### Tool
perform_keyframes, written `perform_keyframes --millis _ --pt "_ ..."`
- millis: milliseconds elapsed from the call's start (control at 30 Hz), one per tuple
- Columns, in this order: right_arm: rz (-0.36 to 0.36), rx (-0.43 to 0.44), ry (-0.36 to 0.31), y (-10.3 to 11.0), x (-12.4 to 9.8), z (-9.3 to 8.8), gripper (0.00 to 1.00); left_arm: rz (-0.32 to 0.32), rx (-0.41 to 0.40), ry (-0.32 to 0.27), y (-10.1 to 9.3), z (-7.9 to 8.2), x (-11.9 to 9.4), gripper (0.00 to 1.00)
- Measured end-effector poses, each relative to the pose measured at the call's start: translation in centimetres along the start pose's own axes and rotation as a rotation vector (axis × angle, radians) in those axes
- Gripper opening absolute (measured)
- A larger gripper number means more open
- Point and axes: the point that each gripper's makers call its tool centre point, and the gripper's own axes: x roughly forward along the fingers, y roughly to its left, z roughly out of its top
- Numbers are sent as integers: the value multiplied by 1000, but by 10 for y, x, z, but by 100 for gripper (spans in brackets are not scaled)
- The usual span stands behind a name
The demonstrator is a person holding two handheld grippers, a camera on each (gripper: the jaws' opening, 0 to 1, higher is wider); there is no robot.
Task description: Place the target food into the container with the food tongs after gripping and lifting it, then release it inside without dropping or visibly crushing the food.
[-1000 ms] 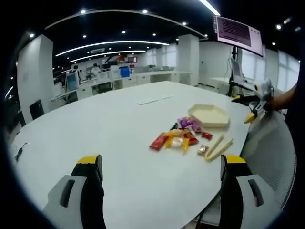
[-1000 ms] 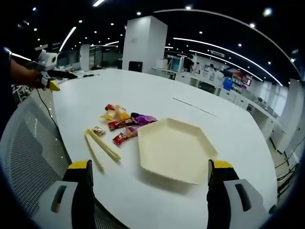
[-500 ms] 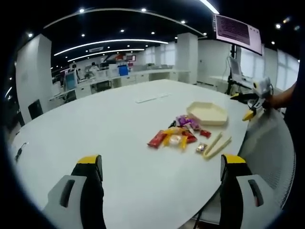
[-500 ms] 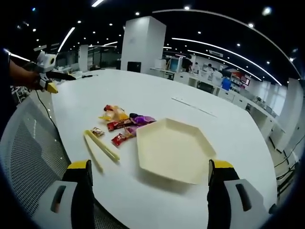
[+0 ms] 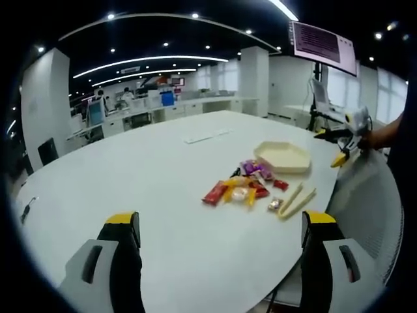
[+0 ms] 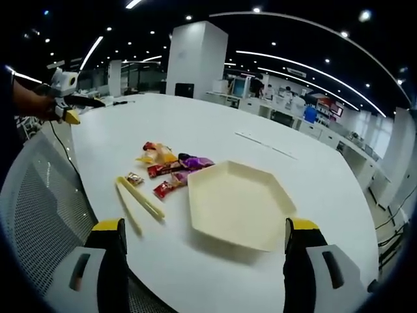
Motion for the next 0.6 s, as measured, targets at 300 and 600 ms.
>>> perform_keyframes --millis 300,600 --pt "18 -46 -29 5 -1 11 99 -7 10 2 1 -1 -1 99" --pt "11 -26 -23 2 -2 9 99 -29 -7 6 -6 -9 -2 99"
